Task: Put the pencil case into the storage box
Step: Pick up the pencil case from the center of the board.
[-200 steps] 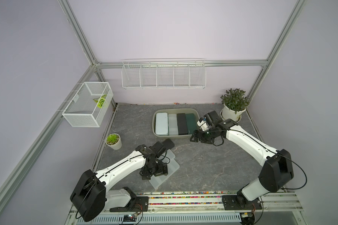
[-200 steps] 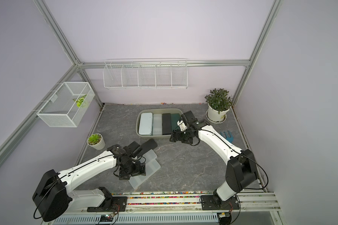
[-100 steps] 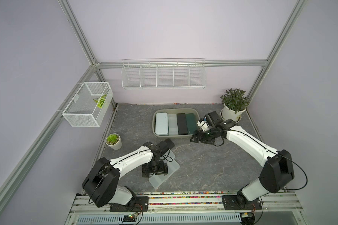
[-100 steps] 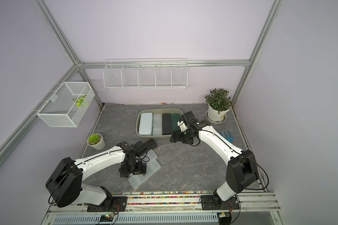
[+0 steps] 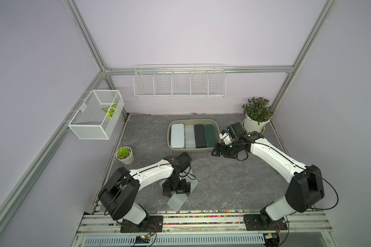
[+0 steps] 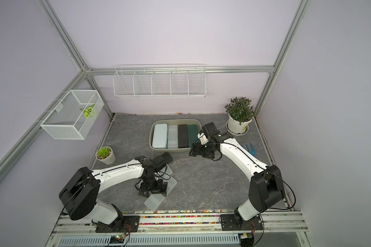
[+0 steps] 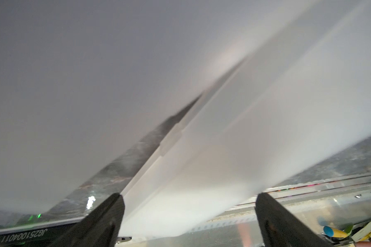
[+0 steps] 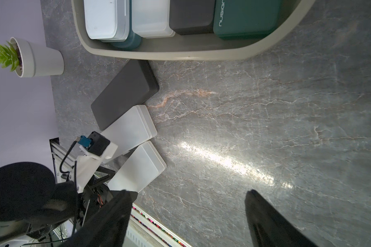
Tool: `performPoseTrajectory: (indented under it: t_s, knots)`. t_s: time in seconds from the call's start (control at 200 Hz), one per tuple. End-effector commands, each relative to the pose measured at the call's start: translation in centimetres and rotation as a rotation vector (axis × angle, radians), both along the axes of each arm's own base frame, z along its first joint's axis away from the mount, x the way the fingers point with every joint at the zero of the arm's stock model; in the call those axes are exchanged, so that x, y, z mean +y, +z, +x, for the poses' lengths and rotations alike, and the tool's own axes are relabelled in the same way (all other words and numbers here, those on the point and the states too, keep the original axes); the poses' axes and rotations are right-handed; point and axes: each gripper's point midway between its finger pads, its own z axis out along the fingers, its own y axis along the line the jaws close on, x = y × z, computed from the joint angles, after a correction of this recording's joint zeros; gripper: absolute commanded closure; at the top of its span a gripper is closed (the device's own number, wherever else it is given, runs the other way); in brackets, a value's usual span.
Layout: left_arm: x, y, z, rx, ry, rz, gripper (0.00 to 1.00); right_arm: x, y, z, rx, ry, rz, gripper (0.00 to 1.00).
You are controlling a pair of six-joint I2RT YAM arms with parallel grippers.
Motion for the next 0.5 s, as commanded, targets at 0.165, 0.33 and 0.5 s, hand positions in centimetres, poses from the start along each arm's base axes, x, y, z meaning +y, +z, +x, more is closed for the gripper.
performPoseTrajectory:
  t_s: [0.165, 0.33, 0.5]
  knots:
    - [-3.7, -0.4, 0.7, -0.113, -0.21, 0.112, 0.0, -1.7, 0.0, -1.3, 0.003, -0.006, -0.009, 0.11]
    - [-3.7, -1.5, 0.6, -0.123, -0.25, 0.161, 0.0, -2.9, -0.2, -1.8, 0.009, -0.03, -0.016, 0.11]
    - [-3.3, -2.0, 1.7, -0.164, -0.263, 0.233, 0.11, -3.7, -0.4, -2.2, 0.012, -0.05, -0.023, 0.12]
